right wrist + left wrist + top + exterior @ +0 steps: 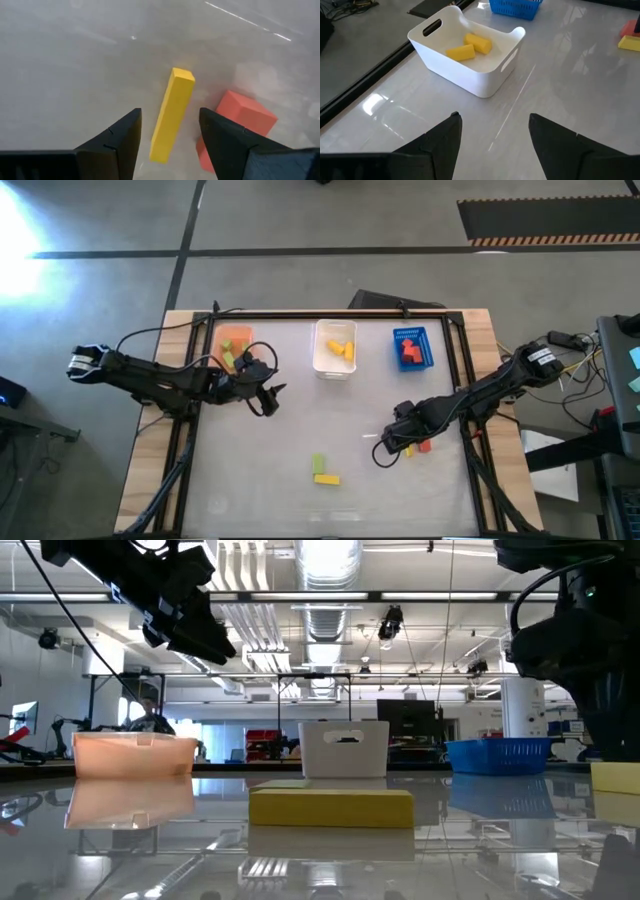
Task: Sort & place blocks by color
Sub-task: Put the top yellow block into the white bin
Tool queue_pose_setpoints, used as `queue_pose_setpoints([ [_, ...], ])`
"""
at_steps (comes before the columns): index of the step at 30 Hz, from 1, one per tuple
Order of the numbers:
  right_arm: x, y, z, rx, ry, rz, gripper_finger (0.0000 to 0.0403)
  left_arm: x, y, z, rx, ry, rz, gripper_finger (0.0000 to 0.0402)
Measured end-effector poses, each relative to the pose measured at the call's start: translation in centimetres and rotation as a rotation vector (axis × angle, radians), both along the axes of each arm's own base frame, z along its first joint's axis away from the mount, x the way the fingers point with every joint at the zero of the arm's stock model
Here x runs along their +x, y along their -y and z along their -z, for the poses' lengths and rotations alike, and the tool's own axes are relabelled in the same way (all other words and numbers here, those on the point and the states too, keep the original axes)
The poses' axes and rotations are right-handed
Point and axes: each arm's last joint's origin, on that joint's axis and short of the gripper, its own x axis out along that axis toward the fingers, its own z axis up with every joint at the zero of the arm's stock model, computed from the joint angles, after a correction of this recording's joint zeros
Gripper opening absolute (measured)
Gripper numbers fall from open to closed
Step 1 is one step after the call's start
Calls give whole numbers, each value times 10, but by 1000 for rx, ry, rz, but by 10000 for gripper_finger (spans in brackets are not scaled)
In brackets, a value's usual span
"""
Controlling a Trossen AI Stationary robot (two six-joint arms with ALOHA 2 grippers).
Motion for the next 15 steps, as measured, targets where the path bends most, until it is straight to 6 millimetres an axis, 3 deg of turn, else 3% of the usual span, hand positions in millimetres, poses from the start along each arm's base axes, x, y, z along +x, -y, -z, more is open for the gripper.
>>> queue_pose_setpoints([
  [8, 6, -2, 27, -42, -105, -24, 189, 0, 0, 0, -1, 5, 0, 215],
  [15, 15, -3, 33, -50, -129, -69, 162, 0, 0, 0, -1, 5, 0, 215],
])
